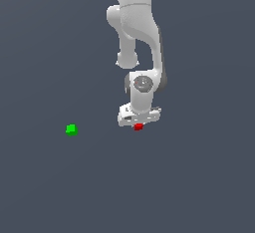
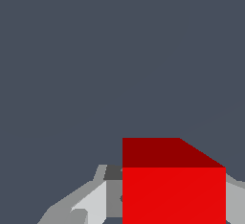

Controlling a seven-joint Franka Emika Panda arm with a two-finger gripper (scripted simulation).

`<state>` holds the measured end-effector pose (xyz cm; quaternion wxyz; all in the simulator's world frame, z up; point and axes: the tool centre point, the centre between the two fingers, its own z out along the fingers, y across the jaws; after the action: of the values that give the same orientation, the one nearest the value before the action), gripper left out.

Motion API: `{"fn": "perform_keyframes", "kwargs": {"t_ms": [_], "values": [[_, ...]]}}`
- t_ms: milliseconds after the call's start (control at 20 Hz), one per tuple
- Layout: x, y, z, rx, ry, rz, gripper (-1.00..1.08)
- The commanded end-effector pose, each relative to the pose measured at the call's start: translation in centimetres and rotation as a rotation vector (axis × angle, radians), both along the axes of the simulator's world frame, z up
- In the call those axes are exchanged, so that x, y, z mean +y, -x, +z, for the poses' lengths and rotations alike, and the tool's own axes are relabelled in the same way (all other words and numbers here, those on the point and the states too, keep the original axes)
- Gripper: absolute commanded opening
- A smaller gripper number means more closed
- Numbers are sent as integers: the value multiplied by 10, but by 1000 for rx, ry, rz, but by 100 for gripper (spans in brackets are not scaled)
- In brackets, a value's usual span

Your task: Stack the red cube on top of the green cube.

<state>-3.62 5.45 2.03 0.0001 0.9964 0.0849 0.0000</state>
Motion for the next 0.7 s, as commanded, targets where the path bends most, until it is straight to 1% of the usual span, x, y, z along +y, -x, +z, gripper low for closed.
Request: {"fn": "perform_keyframes", "kwargs": {"t_ms": [0, 350, 650], "values": [[0, 0, 0, 0, 0, 0, -100], [0, 0, 10, 0, 0, 0, -100], [0, 1, 40, 0, 0, 0, -100]]}}
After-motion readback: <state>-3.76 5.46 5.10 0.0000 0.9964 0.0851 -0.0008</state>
